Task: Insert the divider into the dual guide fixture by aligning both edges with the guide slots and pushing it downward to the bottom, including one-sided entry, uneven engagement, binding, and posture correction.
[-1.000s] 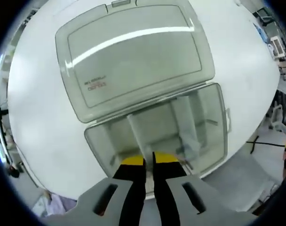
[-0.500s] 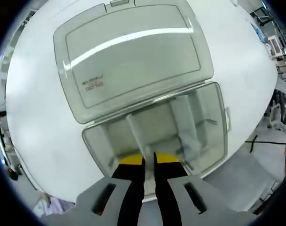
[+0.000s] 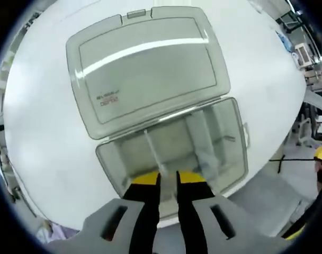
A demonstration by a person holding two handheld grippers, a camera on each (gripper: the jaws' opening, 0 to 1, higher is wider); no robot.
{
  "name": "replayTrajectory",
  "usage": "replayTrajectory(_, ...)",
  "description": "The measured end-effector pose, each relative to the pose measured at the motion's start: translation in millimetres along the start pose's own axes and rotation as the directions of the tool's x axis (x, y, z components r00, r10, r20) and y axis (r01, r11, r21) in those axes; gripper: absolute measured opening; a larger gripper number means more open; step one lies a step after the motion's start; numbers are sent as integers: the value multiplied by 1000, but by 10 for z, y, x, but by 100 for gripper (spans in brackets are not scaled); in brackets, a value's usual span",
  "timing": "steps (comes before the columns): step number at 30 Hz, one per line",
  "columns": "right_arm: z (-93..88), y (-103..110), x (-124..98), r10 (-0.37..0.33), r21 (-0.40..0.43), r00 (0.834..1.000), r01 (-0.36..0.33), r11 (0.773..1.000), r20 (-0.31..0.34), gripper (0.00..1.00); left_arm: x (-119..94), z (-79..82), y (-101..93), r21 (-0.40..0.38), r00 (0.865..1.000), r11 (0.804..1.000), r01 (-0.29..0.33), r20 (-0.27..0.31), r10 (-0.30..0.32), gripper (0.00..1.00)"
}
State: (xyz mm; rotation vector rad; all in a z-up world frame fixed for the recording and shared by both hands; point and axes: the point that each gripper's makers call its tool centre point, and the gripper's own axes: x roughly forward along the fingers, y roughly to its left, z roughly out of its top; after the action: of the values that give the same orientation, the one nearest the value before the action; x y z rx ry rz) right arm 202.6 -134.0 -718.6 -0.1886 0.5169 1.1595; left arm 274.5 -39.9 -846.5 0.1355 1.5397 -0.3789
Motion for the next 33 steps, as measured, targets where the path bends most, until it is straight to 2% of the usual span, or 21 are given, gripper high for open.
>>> replayTrajectory(3,10,19,7,5,-3,1000,-5,1000,1,61,-62,7,2,-15,1000,1000,11,16,-11,7)
replayTrajectory(14,19,35,13,12,-10,1000,-12,1000,-2,61,-94,-28,-10,-27,999,999,30,20,-30,4)
replayTrajectory(19,15,33,21,13,-9,1000,-13,1000,-4,61,-77,-29,0,-72,999,997,38,26,-37,2)
replayTrajectory(27,25,42,21,14,-12,1000,-14,1000,-7,61,-62,-23,-23,-51,1000,999,6,20,-5,1)
replayTrajectory(33,42,63,25,14,-18,1000,-14,1000,-7,61,-62,-38,-33,-6,1000,1000,-26,17,26,0)
